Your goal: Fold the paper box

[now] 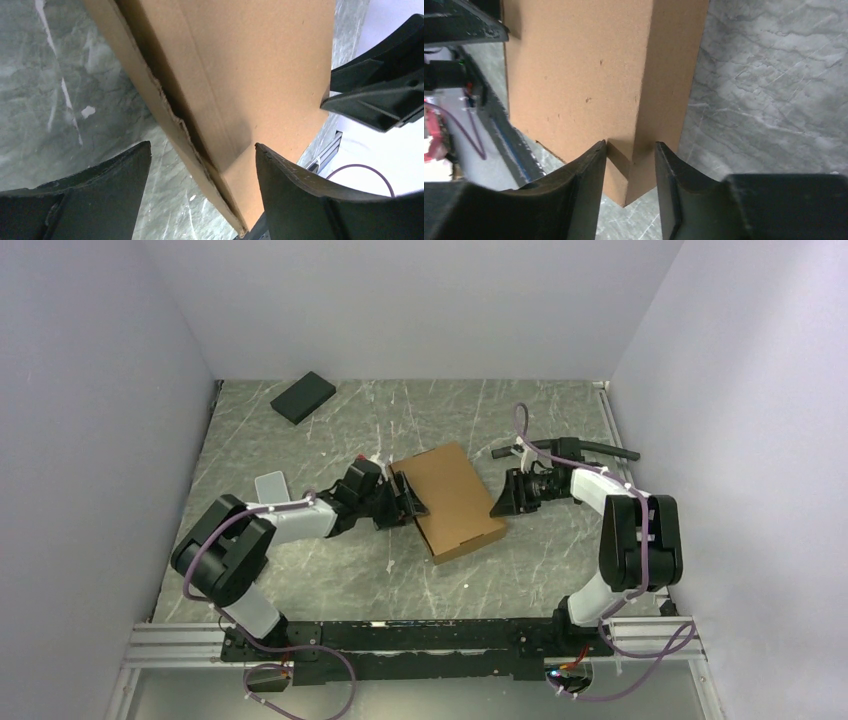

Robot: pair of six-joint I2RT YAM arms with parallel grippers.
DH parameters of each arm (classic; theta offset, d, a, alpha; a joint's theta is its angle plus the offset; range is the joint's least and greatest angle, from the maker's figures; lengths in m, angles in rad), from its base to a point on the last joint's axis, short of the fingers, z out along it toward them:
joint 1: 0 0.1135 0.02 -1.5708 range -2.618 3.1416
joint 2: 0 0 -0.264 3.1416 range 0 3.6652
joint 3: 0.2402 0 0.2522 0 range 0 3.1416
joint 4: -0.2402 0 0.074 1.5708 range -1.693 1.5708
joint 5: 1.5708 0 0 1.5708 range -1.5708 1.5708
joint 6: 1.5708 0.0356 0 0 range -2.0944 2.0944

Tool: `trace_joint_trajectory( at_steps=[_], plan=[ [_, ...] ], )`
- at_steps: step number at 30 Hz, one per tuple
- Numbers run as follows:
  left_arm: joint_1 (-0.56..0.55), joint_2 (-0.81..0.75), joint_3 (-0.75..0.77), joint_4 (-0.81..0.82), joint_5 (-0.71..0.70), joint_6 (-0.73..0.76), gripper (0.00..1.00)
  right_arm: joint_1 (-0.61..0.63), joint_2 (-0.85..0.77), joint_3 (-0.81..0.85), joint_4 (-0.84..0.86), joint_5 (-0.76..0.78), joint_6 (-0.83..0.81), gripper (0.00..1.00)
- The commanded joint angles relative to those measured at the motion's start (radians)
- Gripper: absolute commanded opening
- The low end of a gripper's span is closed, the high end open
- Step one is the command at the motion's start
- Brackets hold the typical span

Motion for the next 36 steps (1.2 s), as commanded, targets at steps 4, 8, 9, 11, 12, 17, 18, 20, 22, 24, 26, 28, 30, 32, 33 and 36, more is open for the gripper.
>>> trace_joint_trajectory(
  at_steps=[4,8,9,11,12,17,18,20,22,24,26,28,30,32,33,36],
  plan=[
    [0.028,-0.122,-0.146,0.174,0.035,-0.017,0.86,-0.095,0.113,0.036,-0.008,-0.058,0.021,0.24],
    [0.040,-0.124,-0.231,0.326,0.089,-0.054,0.97,-0.134,0.172,0.046,-0.033,-0.062,0.007,0.17],
    [0.041,-0.111,-0.234,0.353,0.111,-0.062,0.99,-0.134,0.172,0.041,-0.025,-0.057,0.010,0.17],
    [0.041,-0.076,-0.232,0.420,0.149,-0.079,1.00,-0.134,0.172,0.037,-0.017,-0.052,0.019,0.16],
    [0.042,-0.057,-0.231,0.452,0.164,-0.098,1.00,-0.134,0.175,0.038,-0.016,-0.050,0.022,0.15],
    [0.041,0.022,-0.218,0.545,0.180,-0.139,0.99,-0.145,0.194,0.043,-0.014,-0.028,0.035,0.13],
    [0.041,0.035,-0.220,0.566,0.185,-0.150,0.99,-0.150,0.197,0.044,-0.013,-0.024,0.038,0.13],
    [0.041,0.050,-0.237,0.607,0.185,-0.167,1.00,-0.157,0.203,0.049,-0.016,-0.022,0.038,0.12],
    [0.041,0.049,-0.243,0.605,0.178,-0.168,0.99,-0.163,0.207,0.051,-0.017,-0.019,0.039,0.12],
    [0.041,0.042,-0.242,0.577,0.164,-0.165,0.99,-0.166,0.212,0.053,-0.021,-0.016,0.038,0.12],
    [0.041,0.038,-0.240,0.567,0.155,-0.166,0.99,-0.169,0.213,0.055,-0.022,-0.014,0.038,0.12],
    [0.041,0.042,-0.235,0.578,0.151,-0.173,1.00,-0.170,0.214,0.056,-0.024,-0.014,0.035,0.12],
    [0.040,0.052,-0.223,0.588,0.151,-0.182,0.99,-0.171,0.215,0.057,-0.024,-0.013,0.035,0.12],
    [0.039,0.074,-0.208,0.594,0.153,-0.193,0.99,-0.173,0.217,0.058,-0.025,-0.012,0.036,0.12],
    [0.039,0.087,-0.202,0.602,0.154,-0.202,1.00,-0.175,0.218,0.058,-0.025,-0.011,0.037,0.12],
    [0.038,0.133,-0.193,0.672,0.158,-0.238,1.00,-0.180,0.230,0.063,-0.030,-0.015,0.033,0.12]
  ],
)
